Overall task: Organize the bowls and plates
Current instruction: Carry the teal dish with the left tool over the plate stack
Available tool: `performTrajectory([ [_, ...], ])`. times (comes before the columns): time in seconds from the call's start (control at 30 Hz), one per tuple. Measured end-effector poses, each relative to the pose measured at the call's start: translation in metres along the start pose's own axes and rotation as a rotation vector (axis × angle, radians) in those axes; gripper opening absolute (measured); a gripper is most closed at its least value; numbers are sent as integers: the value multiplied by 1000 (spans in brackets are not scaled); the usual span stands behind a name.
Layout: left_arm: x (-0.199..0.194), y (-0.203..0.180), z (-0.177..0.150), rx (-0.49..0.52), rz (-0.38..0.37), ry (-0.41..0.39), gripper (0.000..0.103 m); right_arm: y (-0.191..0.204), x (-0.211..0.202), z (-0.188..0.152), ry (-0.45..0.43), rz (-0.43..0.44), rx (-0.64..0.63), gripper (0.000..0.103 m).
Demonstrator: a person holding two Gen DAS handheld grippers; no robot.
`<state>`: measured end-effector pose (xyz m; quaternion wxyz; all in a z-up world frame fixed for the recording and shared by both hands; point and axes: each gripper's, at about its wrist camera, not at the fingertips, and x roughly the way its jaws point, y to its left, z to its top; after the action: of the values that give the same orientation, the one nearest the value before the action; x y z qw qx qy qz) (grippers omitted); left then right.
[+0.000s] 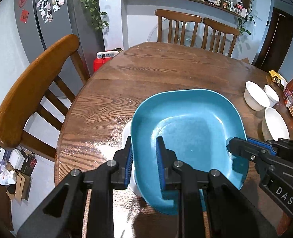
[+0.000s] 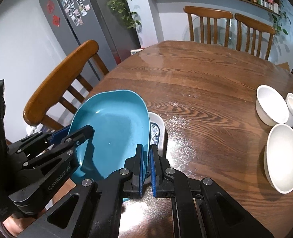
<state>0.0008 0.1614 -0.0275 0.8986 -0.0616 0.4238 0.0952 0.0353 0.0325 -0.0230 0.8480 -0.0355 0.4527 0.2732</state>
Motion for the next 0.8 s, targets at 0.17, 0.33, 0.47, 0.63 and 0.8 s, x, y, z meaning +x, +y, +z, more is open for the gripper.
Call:
performTrajectory([
  [0.17,5,5,-1,2,-5,10,19,3,8,0,11,-6,11,8],
  [0.33,13,9,-1,3,-14,27,19,6,14,1,25,-17,21,8],
  [0.47,18,11,-2,2,-20,40,19,7,20,2,37,-24,28,8],
  [0.63,28,13,-2,-9,-29,67,19,7,28,4,54,-33,34,8],
  [0.8,35,14,-1,-11,-38,82,19,7,35,5,70,-45,37,8],
])
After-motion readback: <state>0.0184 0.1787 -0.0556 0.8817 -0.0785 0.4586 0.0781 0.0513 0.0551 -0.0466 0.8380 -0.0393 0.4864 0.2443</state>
